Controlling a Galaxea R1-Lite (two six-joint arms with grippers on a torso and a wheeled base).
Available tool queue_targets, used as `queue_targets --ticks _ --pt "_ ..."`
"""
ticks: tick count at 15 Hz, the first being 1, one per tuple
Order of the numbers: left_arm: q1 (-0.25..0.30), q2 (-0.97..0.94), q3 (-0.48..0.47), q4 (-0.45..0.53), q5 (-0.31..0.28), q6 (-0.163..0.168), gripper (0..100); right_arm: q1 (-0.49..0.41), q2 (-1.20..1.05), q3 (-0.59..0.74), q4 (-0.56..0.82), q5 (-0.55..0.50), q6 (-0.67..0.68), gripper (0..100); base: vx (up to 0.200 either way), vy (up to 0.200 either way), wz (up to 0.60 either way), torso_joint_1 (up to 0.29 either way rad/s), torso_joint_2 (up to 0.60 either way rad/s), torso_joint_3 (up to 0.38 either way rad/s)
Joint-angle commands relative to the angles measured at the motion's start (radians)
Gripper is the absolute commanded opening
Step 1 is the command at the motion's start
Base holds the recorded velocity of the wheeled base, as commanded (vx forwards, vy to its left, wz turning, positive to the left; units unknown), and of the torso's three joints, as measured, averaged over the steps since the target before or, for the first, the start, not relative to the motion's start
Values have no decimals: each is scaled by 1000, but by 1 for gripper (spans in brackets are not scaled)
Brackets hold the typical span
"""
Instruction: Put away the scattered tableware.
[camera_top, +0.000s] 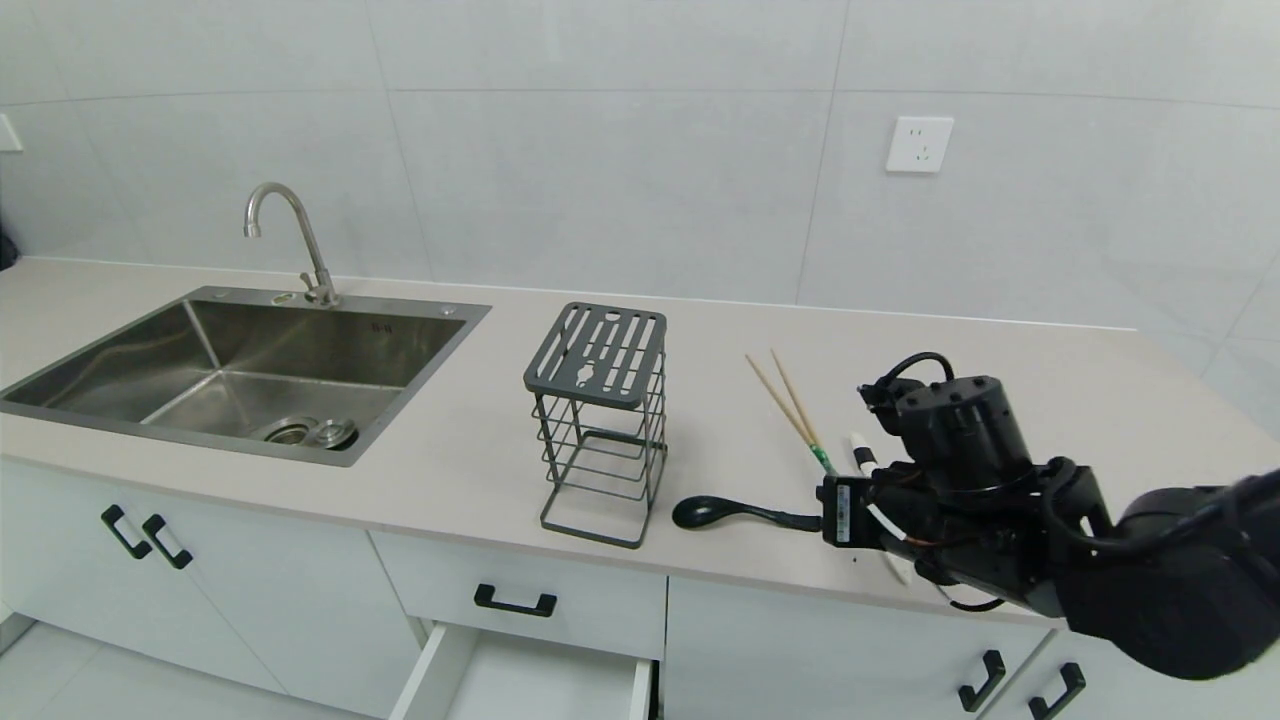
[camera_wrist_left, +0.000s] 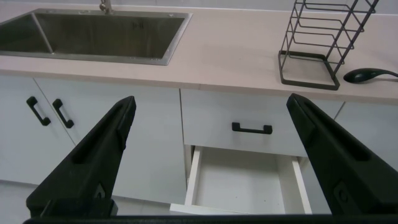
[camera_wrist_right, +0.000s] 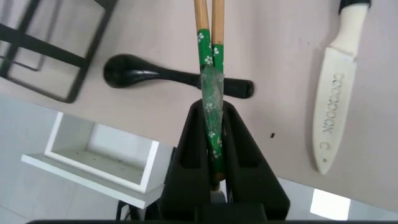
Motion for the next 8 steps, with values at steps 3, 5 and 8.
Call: queue_targets --ticks 3,5,8 --pt "0 1 0 0 0 0 100 39 -218 69 -12 3 -1 0 0 0 0 0 0 0" --pt "0 1 0 0 0 0 100 63 -269 102 -87 18 -44 0 0 0 0 0 0 0" --pt "0 1 0 1 0 0 100 66 -332 167 -170 111 -251 0 0 0 0 0 0 0"
